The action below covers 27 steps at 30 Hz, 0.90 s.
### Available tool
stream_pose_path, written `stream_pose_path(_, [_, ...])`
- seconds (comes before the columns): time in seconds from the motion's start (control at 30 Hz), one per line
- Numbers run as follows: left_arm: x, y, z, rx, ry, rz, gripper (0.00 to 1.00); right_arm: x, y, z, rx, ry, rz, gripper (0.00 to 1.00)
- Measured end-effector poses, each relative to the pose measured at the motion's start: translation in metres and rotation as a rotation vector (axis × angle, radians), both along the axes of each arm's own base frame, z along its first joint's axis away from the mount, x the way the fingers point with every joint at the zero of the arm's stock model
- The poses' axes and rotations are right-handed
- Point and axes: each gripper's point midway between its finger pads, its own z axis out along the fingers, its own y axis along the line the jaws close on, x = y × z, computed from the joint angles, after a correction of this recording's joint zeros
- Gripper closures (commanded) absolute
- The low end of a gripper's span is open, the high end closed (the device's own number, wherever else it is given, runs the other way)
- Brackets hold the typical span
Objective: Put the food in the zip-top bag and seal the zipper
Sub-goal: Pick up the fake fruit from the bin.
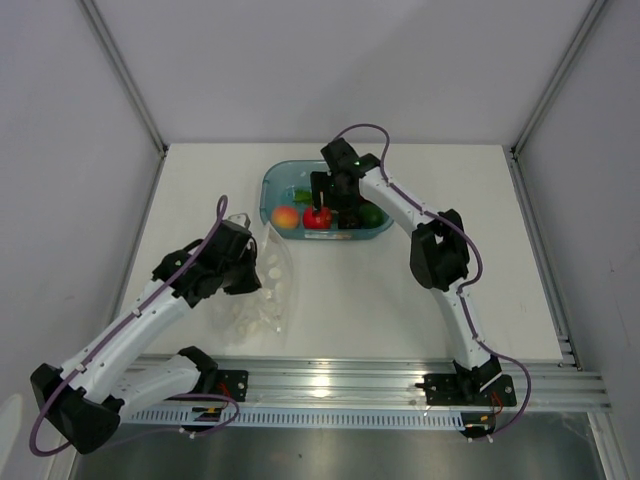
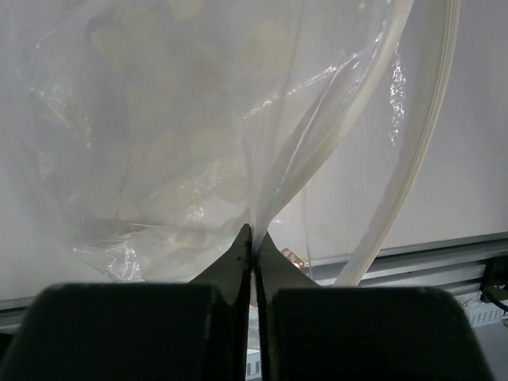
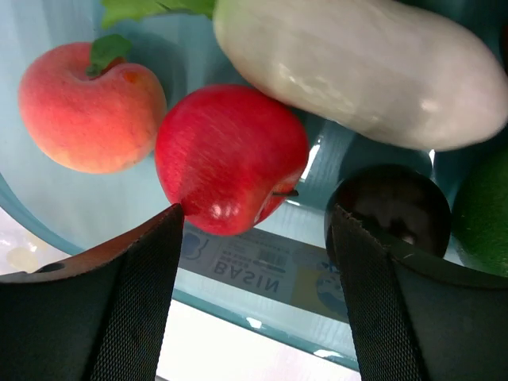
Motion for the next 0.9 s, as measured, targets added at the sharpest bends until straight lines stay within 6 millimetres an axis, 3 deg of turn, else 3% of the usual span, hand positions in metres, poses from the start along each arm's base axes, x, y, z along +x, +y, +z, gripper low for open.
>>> stream_pose_path(0.33, [0.005,-0.002,-0.006,-0.011,0.021,0.008,0.99,0.004,0.010,-0.003,0.035,-0.011,0.017,0.25])
stream_pose_path(0.9, [0.003,0.000,-0.010,-0.025,0.038,0.018,0.99,-0.002,0.032,-0.034,0.078,0.049,0.078,0.20])
